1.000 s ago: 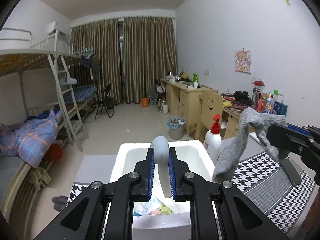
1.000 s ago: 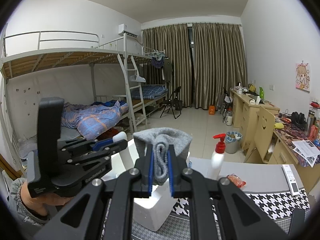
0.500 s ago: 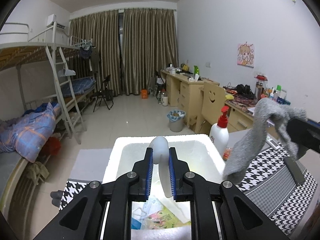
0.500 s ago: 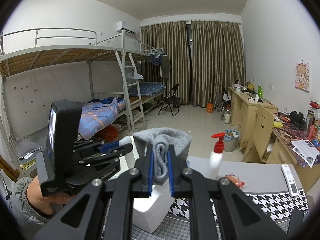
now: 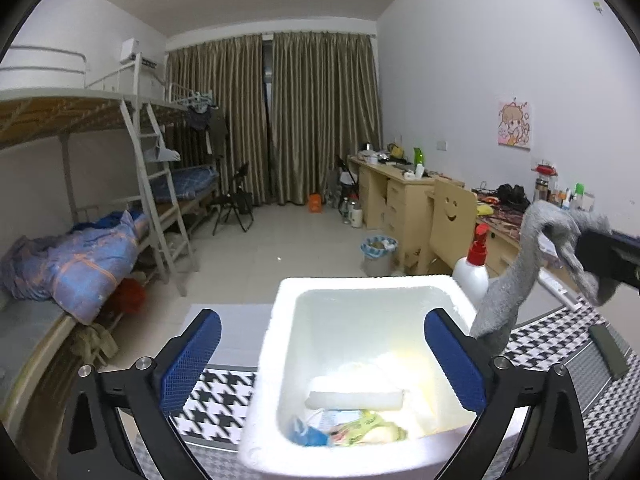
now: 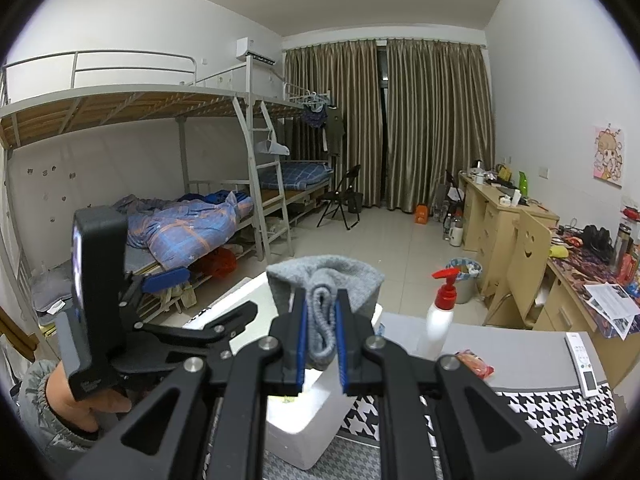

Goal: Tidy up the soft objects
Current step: 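Lower the grey sock into the foam box and open right gripper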

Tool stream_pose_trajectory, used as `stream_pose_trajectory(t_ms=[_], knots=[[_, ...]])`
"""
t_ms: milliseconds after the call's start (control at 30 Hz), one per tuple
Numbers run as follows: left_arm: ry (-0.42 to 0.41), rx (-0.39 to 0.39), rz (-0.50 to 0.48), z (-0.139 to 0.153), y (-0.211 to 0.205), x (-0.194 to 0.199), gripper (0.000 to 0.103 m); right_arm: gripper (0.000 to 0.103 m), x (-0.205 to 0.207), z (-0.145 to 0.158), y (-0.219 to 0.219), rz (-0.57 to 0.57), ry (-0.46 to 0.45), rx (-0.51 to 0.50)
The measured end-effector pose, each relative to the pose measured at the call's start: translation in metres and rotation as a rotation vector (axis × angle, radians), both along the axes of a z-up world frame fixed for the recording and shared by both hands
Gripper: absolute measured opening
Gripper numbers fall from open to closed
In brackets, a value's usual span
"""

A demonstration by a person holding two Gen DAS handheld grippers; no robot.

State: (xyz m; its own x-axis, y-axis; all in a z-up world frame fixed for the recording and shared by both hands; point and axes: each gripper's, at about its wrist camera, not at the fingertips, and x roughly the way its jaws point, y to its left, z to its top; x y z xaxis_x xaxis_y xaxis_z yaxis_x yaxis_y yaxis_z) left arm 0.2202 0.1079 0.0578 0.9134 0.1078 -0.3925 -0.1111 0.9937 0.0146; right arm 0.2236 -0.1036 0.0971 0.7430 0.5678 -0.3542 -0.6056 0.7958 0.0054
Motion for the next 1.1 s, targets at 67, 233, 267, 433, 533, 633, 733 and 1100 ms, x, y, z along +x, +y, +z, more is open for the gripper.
stream_pose_trajectory(t_ms=[67, 233, 267, 433, 533, 633, 733, 1100], knots=[[-0.013, 0.011, 0.03, 0.0, 0.003, -0.006, 0.102, 0.016, 0.001, 0.0, 0.002, 0.013, 0.0, 0.002], [-0.017, 0.007, 0.067, 0.001, 0.015, -0.014, 0.102, 0.016, 0.002, 0.001, 0.011, 0.029, 0.006, -0.001], [-0.019, 0.012, 0.078, 0.002, 0.016, -0.016, 0.102, 0.016, 0.003, 0.001, 0.014, 0.03, 0.007, -0.004], [-0.021, 0.002, 0.11, 0.002, 0.028, -0.023, 0.102, 0.016, 0.006, -0.002, 0.021, 0.04, 0.021, -0.009], [-0.022, -0.007, 0.117, 0.002, 0.033, -0.03, 0.102, 0.016, 0.011, -0.005, 0.023, 0.039, 0.041, -0.005], [-0.027, -0.006, 0.122, 0.002, 0.035, -0.034, 0.102, 0.016, 0.015, -0.009, 0.027, 0.034, 0.054, -0.012], [-0.028, -0.014, 0.125, 0.0, 0.041, -0.037, 0.102, 0.016, 0.021, -0.014, 0.032, 0.026, 0.068, -0.022], [-0.033, -0.012, 0.154, -0.004, 0.053, -0.046, 0.102, 0.016, 0.039, -0.022, 0.042, 0.011, 0.122, -0.041]])
